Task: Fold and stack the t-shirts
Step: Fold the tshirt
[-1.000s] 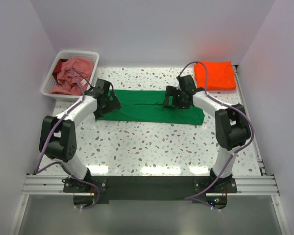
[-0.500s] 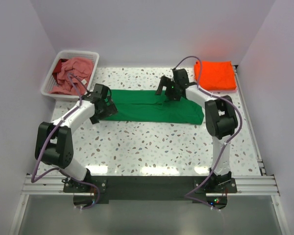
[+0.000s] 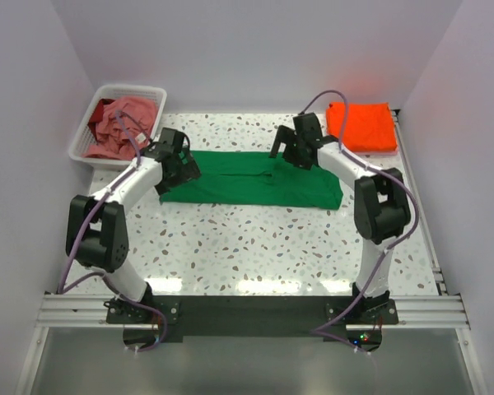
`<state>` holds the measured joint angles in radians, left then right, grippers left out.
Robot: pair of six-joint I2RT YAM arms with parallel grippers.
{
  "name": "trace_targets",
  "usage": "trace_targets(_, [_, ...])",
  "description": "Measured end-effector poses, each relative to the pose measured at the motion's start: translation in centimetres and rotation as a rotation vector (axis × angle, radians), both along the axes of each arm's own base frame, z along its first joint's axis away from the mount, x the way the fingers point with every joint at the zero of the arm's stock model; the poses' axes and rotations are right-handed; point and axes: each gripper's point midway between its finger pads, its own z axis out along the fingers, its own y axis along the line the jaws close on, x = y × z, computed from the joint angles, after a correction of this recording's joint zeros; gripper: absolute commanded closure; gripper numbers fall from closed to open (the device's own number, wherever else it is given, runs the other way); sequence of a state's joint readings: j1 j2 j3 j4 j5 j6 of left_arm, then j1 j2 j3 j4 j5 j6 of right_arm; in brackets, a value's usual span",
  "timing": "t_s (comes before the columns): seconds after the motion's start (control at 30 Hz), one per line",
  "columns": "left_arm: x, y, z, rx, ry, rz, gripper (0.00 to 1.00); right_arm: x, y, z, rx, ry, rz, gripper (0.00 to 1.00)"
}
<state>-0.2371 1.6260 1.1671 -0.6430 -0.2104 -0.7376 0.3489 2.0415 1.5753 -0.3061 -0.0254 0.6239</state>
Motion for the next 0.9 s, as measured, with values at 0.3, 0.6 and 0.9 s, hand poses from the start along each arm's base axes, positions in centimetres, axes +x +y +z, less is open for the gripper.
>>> trace_targets(0.3, [10.5,-1.8,-0.5,0.043,-0.079,-0.052,0.0,-9.8,-6.3,-0.4,-0.157,0.103,-0.071,0.01])
trace_targets(0.6, [14.8,-1.7,-5.5,0.134,-0.025,-0.1,0.0,-11.8,-9.7,-5.6,-0.239,0.243,-0.132,0.01])
trace_targets(0.9, [13.7,-1.3,-6.5,0.148,-0.008,-0.096,0.0,-8.4,-9.5,-6.7,-0.269,0.248,-0.128,0.01])
